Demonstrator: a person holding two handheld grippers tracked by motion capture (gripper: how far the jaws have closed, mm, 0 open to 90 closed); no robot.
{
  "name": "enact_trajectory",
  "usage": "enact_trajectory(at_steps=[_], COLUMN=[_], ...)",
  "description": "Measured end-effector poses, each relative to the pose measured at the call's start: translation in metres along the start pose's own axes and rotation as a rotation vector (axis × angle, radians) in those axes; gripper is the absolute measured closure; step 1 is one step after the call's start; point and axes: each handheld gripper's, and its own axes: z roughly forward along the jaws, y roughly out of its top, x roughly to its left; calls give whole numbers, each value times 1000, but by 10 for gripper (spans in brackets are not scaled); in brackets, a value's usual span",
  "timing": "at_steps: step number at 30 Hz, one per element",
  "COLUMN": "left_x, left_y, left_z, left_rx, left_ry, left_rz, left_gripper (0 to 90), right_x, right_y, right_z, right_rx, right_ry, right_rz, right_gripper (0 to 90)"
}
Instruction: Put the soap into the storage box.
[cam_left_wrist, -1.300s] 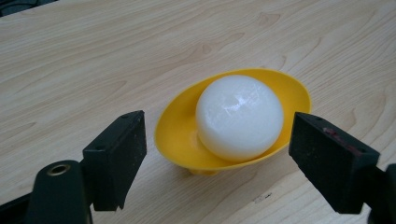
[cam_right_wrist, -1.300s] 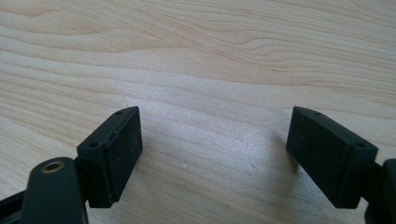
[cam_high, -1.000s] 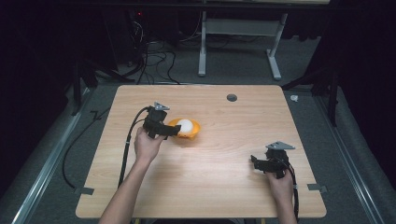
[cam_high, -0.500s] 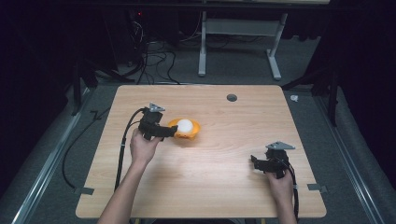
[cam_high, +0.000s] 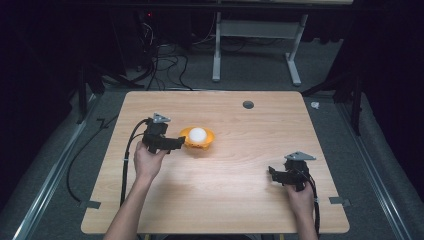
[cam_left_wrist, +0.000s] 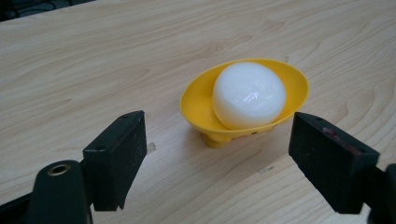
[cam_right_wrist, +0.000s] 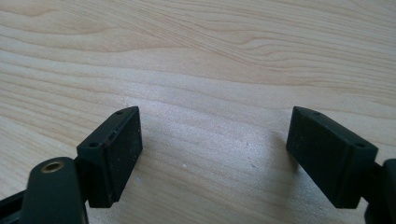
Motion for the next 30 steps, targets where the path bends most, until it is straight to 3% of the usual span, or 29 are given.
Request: enact_trajectory(at_steps=[11, 30], left_x=[6, 10], left_y=[-11, -26], left_z=[-8, -19], left_rx=[-21, -16], left_ry=[4, 10], left_rz=[-41, -57], left_gripper=[201, 199], right_x=[0, 0], right_y=[0, 0], right_z=[0, 0], right_rx=[0, 1], right_ry=[0, 0], right_rz=[2, 3], right_gripper=[193, 193])
